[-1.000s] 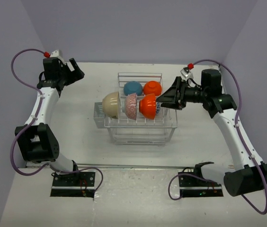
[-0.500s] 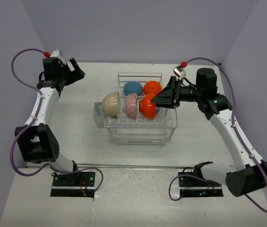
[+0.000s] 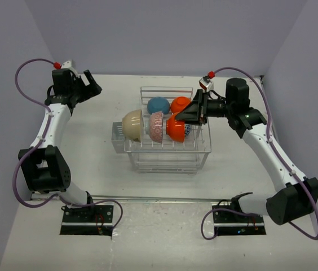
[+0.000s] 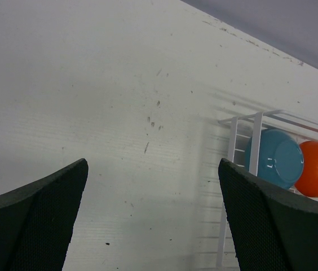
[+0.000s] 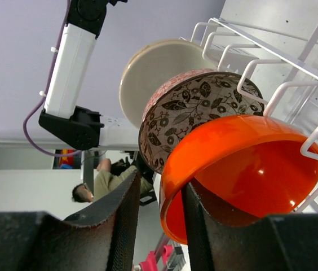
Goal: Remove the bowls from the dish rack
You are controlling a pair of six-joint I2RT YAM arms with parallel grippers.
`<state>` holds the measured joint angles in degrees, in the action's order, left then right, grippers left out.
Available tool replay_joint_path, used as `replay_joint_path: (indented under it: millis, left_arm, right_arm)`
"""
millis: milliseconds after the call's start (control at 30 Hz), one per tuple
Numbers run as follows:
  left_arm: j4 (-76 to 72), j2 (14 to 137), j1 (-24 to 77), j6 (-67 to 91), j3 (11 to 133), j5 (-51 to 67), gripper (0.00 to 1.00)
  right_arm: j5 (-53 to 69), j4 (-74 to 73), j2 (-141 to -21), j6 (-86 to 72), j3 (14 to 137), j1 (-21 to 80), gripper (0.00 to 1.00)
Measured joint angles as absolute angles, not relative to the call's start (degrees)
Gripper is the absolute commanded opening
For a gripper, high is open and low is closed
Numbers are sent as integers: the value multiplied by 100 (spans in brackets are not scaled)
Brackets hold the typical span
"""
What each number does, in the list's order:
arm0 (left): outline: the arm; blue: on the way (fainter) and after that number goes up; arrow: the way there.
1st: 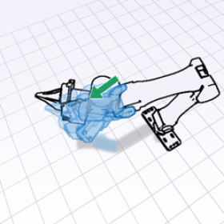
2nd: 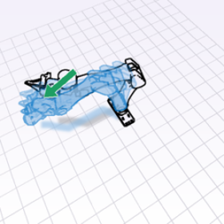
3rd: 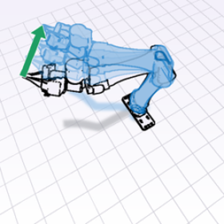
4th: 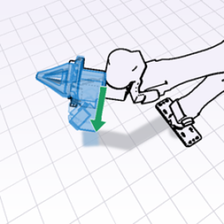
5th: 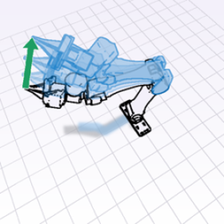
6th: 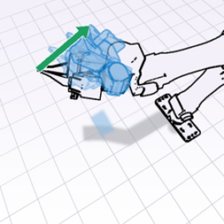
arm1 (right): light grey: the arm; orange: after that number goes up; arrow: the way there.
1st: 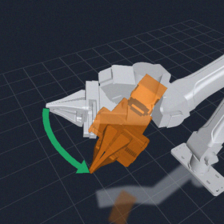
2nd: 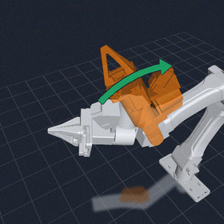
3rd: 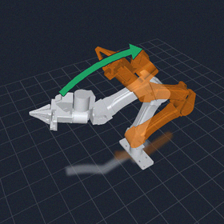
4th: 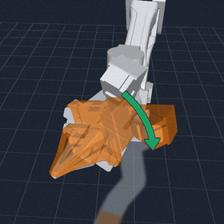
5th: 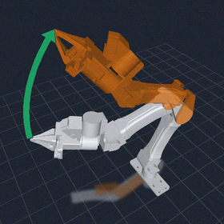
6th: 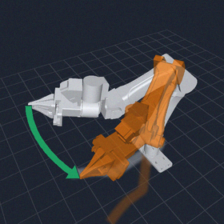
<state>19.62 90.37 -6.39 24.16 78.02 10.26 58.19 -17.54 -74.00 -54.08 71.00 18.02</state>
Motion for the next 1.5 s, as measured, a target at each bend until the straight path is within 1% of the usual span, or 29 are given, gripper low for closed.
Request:
replay_joint_path:
  millis: [33, 100, 167, 333, 433, 467, 533, 600, 633, 900, 1267, 1400, 1500]
  left_arm:
    - [1964, 9039, -639, 2418, 7802, 1026, 97]
    - [1966, 9041, -639, 2401, 7804, 1022, 97]
    - [1990, 9043, -639, 2357, 7822, 1015, 97]
    - [2062, 9043, -639, 2285, 7918, 980, 97]
    - [2069, 9043, -639, 2283, 7964, 972, 97]
    - [2069, 9043, -639, 2283, 7968, 972, 97]
    - [2071, 9043, -639, 2279, 7972, 967, 97]
    - [2073, 9043, -639, 2270, 7975, 963, 97]
    - [2073, 9043, -639, 2270, 7975, 963, 97]
    - [2075, 9043, -639, 2268, 7992, 963, 97]
    - [2080, 9043, -639, 2268, 7994, 965, 97]
    - [2078, 9043, -639, 2268, 7994, 965, 97]
    - [2073, 9050, -639, 2268, 7994, 967, 97]
  right_arm:
    - [5824, -1710, -7400, -5452, 7094, 1804, 32]
    - [5835, -1621, -7400, -5544, 7067, 1806, 31]
    - [5854, -1525, -7400, -5610, 7002, 1806, 27]
    - [5902, -1367, -7397, -5758, 6779, 1809, 26]
    - [5968, -1223, -7395, -5878, 6713, 1806, 18]
    - [5979, -1173, -7387, -5922, 6707, 1806, 13]
    - [6036, -1144, -7378, -6010, 6687, 1813, 10]
    - [6128, -1105, -7373, -6097, 6654, 1833, 2]
    - [6165, -1100, -7373, -6154, 6643, 1839, 0]
    - [6246, -790, -7369, -6573, 6598, 1837, 0]
    - [6274, 421, -7150, -7730, 6523, 1833, 0]
    - [6274, 121, -6976, -7695, 6720, 1798, 0]
    - [6248, -504, -6978, -7378, 7400, 1621, 0]
